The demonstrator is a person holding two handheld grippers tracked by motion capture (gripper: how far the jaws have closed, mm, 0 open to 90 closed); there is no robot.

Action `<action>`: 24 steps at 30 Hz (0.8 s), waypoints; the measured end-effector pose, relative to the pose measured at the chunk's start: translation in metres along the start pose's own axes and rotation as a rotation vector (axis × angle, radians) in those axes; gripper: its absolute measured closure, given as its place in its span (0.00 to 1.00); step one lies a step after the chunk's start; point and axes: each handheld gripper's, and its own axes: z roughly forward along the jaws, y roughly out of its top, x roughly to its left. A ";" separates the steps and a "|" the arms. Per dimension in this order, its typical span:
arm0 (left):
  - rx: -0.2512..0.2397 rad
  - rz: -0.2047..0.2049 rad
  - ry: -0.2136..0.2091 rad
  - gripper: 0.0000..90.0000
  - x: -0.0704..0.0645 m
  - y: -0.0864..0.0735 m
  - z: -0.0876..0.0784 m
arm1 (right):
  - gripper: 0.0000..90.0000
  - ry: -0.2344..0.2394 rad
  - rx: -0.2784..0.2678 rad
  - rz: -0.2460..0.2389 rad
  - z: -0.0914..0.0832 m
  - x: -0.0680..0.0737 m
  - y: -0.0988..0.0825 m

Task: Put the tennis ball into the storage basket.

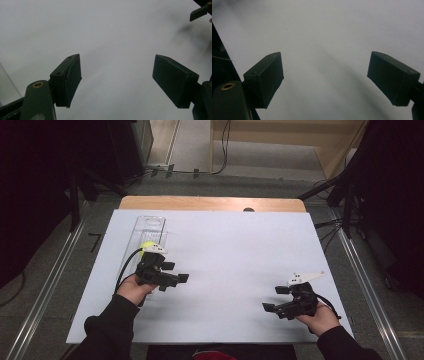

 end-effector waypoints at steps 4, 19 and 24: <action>0.003 0.023 -0.003 0.27 -0.001 -0.006 0.000 | 0.13 0.001 0.001 0.001 0.000 0.000 0.000; 0.003 0.064 -0.037 0.27 -0.004 -0.027 -0.004 | 0.13 -0.002 0.001 0.003 0.000 0.000 0.000; 0.013 0.069 -0.035 0.27 -0.004 -0.034 -0.007 | 0.13 -0.004 -0.001 0.002 0.000 -0.001 0.000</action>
